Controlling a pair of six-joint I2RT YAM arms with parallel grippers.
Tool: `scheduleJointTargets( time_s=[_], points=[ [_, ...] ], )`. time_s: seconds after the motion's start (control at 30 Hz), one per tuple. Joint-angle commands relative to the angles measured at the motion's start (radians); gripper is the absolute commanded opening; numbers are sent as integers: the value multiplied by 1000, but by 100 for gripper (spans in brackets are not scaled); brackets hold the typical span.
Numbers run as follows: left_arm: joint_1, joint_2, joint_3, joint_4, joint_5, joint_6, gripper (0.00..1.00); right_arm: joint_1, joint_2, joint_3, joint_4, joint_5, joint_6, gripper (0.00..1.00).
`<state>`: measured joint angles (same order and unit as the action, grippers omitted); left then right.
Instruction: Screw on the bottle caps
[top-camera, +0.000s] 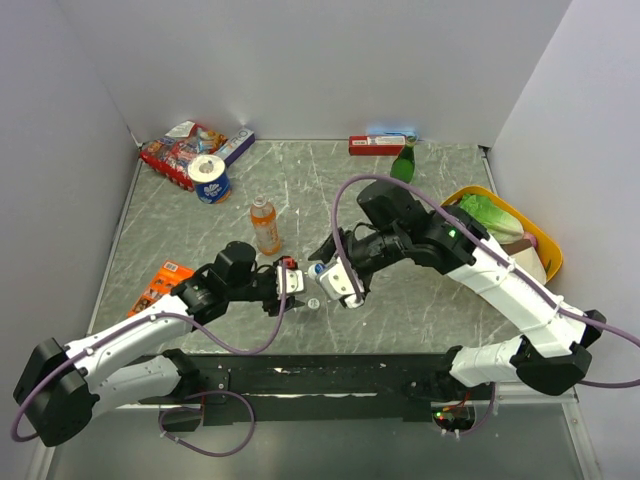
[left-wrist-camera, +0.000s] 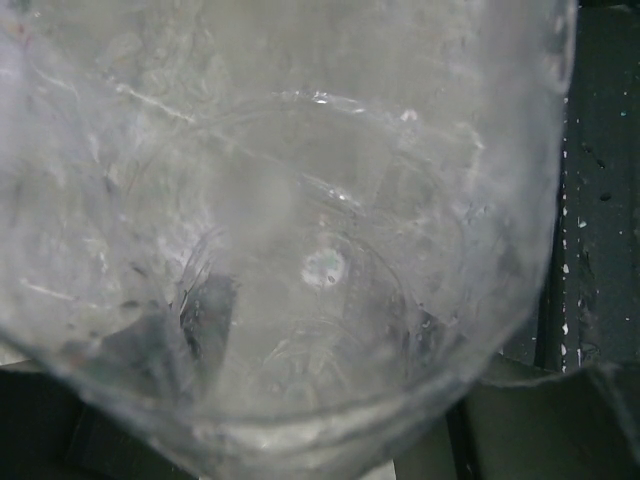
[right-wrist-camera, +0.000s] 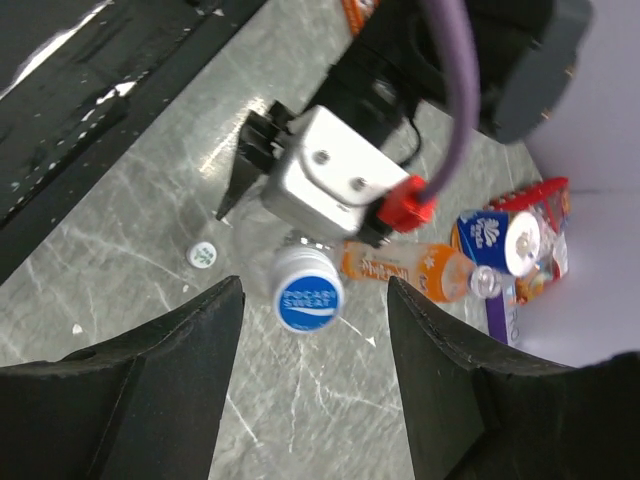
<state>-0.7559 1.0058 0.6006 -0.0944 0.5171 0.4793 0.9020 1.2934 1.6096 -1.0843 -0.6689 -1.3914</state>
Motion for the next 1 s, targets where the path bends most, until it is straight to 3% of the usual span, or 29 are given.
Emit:
scheduleJointTargets(
  time_s=[0.0,0.27,0.37,0.47,0.5,0.6,0.67,0.7,0.73,0.8,0.83,0.93,0.97],
  points=[
    [-2,10,48,21,50,38,1,5,12,19,-81,-8,-100,64],
    [-8,-1,54,19,49,77,1,11,40,32,-85,-5,-92,54],
    [-8,1,51,19,41,90,1,11,59,53,-103,-6,-87,43],
    [-10,4,47,42,9,65,1,11,90,87,-130,-6,-60,19],
    [-11,5,39,82,-12,44,1,11,101,111,-128,-5,-32,15],
    [-11,23,37,239,-170,-140,1,-15,133,124,-14,8,208,6],
    [-22,46,63,297,-314,-316,1,-44,150,112,116,69,472,0],
    [-32,56,77,327,-511,-368,1,-63,162,118,138,83,561,0],
    [-52,79,94,356,-611,-460,1,-80,194,133,149,81,733,0],
    [-57,111,149,369,-794,-540,1,-130,227,177,167,86,898,0],
    [-57,152,171,364,-831,-597,1,-146,251,182,176,100,1095,0],
    [-59,236,246,317,-891,-645,1,-187,264,147,208,51,1367,0],
    [-57,253,264,302,-887,-647,1,-177,261,119,213,33,1376,0]
  ],
)
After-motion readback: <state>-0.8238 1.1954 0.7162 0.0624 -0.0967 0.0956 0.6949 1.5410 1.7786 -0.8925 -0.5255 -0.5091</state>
